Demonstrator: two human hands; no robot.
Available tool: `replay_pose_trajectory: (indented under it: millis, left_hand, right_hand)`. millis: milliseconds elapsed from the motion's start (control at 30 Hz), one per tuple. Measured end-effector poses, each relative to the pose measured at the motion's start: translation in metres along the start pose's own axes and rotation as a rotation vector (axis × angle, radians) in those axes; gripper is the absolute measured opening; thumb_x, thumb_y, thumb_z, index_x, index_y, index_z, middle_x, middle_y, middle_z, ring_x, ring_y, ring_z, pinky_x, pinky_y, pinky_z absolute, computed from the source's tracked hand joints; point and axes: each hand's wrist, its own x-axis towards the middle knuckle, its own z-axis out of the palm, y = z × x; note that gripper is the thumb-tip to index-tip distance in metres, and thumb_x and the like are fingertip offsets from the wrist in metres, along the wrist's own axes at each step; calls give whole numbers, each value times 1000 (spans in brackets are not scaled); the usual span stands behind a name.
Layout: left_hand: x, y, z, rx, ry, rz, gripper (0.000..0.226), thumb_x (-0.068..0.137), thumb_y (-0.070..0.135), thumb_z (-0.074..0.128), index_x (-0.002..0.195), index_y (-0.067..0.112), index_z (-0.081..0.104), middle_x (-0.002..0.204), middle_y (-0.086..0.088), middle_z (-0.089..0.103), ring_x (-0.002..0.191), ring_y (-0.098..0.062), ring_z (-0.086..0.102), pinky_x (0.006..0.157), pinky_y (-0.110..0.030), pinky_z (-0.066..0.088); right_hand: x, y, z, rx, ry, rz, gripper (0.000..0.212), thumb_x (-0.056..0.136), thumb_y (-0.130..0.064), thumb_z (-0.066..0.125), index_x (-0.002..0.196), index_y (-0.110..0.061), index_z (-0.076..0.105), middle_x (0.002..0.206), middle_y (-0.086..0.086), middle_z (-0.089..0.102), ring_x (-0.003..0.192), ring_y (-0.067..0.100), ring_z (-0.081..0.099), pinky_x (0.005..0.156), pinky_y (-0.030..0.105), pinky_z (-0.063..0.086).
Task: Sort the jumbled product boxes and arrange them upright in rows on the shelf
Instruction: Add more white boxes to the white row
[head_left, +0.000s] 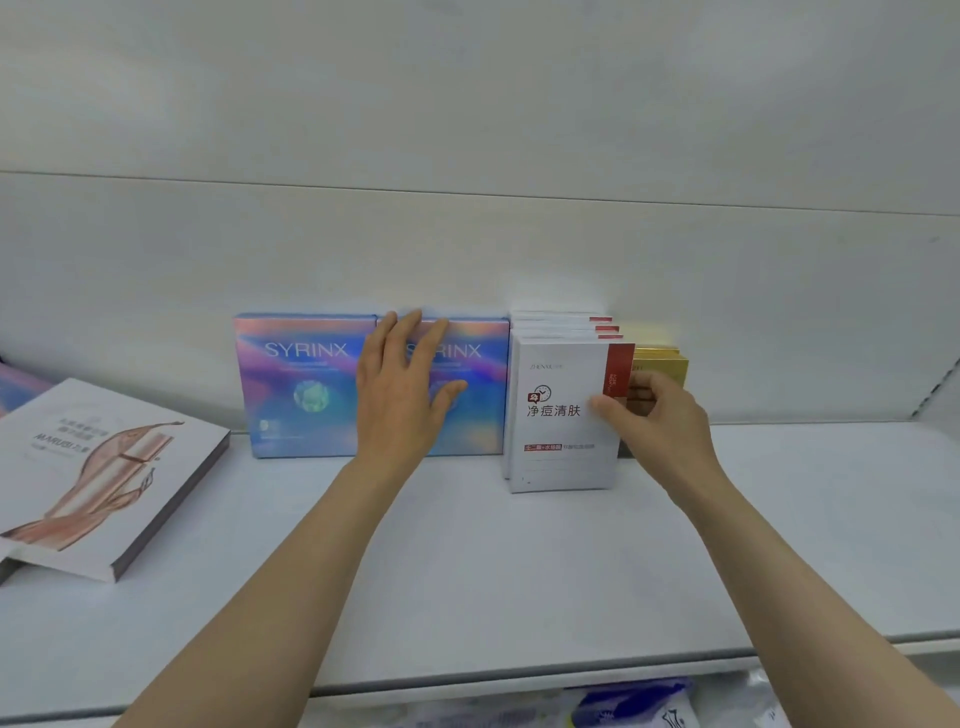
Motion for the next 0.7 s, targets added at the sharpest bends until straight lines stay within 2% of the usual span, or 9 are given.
replay_pose_trajectory:
  millis: [67,133,233,433,700]
  left_hand:
    - [0,-1,0,-7,-1,-2,64,87,41,67,143,19,47,150,-7,40,144,-31,24,116,-45,25]
    - [0,-1,0,-23,-6,-5,64,87,42,66,143,20,46,151,-7,39,145,-30,23,116,-44,24]
    - [-1,-2,1,-32,-9,2,64,87,43,66,144,21,45,151,-7,38,145,-30,22,117,-46,23]
    - [0,-5,3,-7,-19,11,66,87,43,66,145,21,43,152,-8,36,146,-32,20,118,-46,21]
    - [4,5,-14,37,-173,-23,70,90,45,62,149,21,34,158,-8,24,149,-29,9,120,-43,13]
  right_hand:
    - [-6,-5,7,-85,-17,-16,48,73,-41,84,109,-33,54,101,-22,62,91,-1,59,64,16,45]
    - [-9,-8,15,-149,9,-18,54,71,-39,87,112,-29,53,106,-14,63,96,10,60,72,23,46]
    - [-10,-10,20,-171,55,-10,56,72,-37,87,117,-24,56,111,-7,65,101,16,60,80,29,48]
    - [-14,-10,23,-187,41,21,51,76,-41,83,118,-24,58,114,-8,66,101,14,59,83,29,48]
    - [-10,-15,21,-292,-30,76,56,77,-47,80,119,-21,56,120,-4,65,111,21,60,89,37,52]
